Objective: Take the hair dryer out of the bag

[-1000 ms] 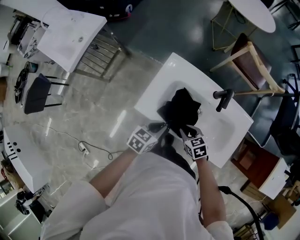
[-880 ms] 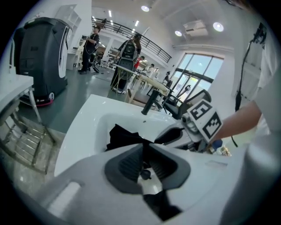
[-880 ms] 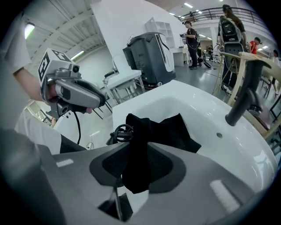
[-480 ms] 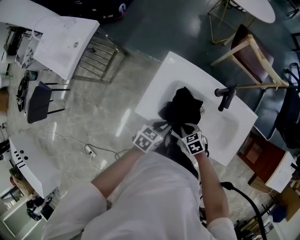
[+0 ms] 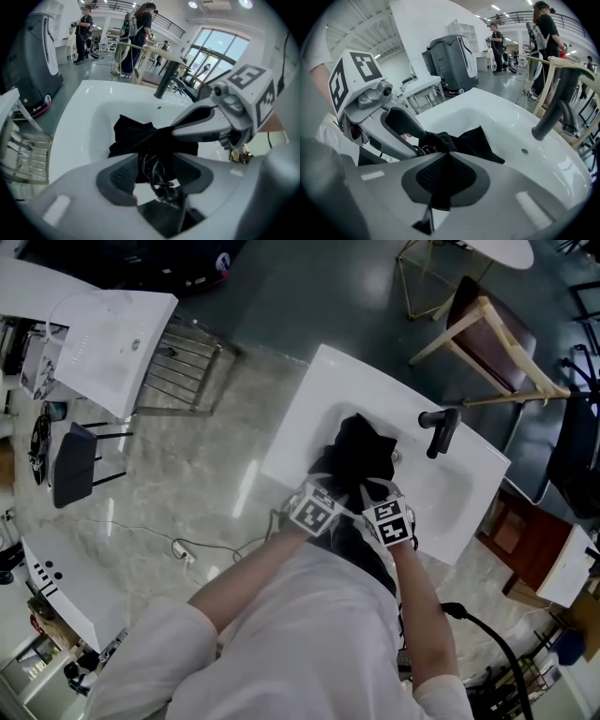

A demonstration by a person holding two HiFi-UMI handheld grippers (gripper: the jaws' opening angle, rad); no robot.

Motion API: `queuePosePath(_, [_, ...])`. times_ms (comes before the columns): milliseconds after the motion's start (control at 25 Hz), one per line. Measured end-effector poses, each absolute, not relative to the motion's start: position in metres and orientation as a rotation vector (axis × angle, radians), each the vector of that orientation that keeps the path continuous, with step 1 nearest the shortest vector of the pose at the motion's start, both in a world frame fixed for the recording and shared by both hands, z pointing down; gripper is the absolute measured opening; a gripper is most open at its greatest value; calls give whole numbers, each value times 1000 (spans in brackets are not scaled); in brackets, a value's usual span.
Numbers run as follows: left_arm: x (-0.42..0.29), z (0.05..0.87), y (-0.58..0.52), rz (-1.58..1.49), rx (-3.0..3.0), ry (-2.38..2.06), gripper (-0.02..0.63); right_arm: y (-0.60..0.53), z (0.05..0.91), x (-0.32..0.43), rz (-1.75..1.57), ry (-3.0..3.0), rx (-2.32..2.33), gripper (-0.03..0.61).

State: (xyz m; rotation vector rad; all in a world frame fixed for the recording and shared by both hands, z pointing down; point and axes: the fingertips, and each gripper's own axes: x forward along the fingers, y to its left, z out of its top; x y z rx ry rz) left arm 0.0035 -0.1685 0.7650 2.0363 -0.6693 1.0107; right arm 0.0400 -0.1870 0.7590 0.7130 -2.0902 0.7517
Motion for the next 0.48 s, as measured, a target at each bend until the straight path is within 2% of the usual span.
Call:
queuePosePath(280, [17,800,-172,1139,1957,-645,268,-199,749,44,777,-2106,784,17])
queuePosePath(480, [21,819,-172,1238,1907,-649,278,-206,750,46,798,-2108,821,17])
